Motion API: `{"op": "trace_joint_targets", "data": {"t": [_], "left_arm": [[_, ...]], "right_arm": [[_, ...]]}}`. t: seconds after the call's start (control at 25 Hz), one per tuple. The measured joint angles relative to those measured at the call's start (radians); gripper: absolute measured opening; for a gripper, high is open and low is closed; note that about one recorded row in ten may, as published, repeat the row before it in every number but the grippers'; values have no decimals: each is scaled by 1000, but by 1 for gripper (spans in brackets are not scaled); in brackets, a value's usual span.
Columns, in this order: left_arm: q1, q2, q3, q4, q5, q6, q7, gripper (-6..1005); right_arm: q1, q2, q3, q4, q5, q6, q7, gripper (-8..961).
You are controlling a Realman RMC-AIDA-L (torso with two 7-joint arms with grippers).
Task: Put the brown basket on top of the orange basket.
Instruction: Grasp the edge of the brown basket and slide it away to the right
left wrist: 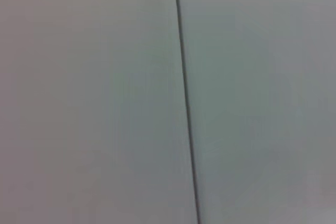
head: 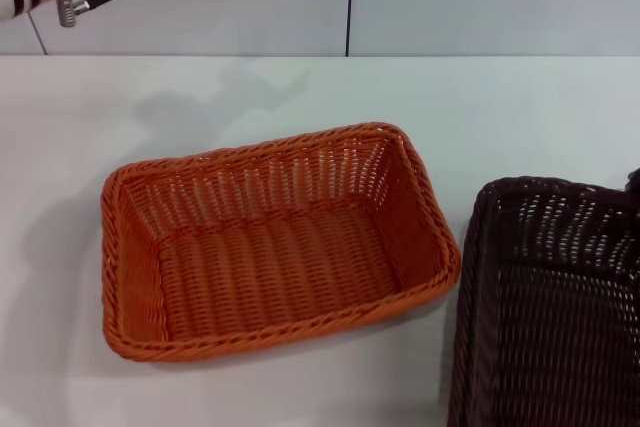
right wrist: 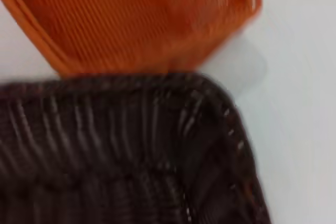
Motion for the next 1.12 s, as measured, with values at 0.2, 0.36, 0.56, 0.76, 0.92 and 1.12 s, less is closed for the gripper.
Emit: {"op": "trace_joint_targets", "data": {"t": [0.2, 0.36, 0.56, 0.76, 0.92, 1.12], "left_arm": [[-4, 1, -3, -2, -1, -26, 18, 849], [-7, 2, -5, -2, -3, -46, 36, 849], [-14, 3, -9, -2, -4, -61, 59, 849], [-22, 3, -16, -2, -4, -72, 88, 849], [-28, 3, -16, -8, -4, -88, 112, 849], [-31, 2, -14, -14, -4, -98, 122, 849]], "right_arm": [[-33, -58, 86, 9, 153, 107, -18, 272], [-73, -79, 90, 4, 273, 152, -19, 238], [-105, -107, 82, 9, 418, 177, -14, 196], [-123, -113, 71, -3, 535, 195, -9, 182], [-128, -114, 13, -30, 618, 198, 2, 175], [-120, -101, 19, -65, 657, 191, 19, 166]]}}
